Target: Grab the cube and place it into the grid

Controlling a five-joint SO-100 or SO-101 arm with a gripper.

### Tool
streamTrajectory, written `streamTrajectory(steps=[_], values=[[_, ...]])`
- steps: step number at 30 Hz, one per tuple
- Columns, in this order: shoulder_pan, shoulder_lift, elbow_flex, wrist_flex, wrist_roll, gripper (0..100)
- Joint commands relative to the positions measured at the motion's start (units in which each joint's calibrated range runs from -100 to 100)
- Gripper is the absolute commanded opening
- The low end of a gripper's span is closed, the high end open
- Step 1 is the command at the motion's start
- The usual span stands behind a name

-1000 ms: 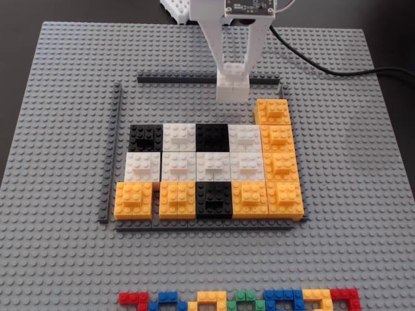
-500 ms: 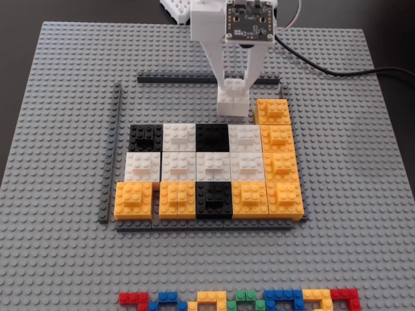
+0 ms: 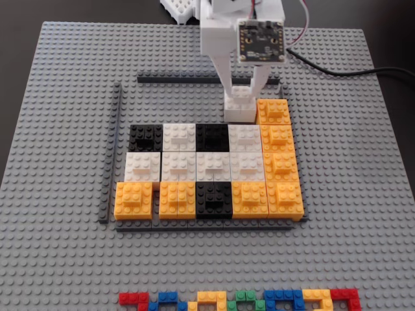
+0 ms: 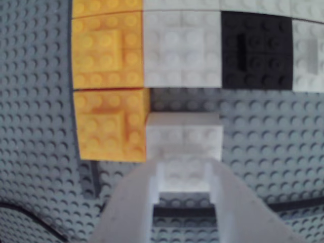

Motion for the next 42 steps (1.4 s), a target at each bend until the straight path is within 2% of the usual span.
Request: streamTrajectory(steps=[1,23,42], values=[[-0.02,0.06,-4.86,-0.71,-0.10,4],[0.65,3.24,-5.31,-3.94,0.93,4],[1.60,1.44,-2.32,-3.99,1.66,11]])
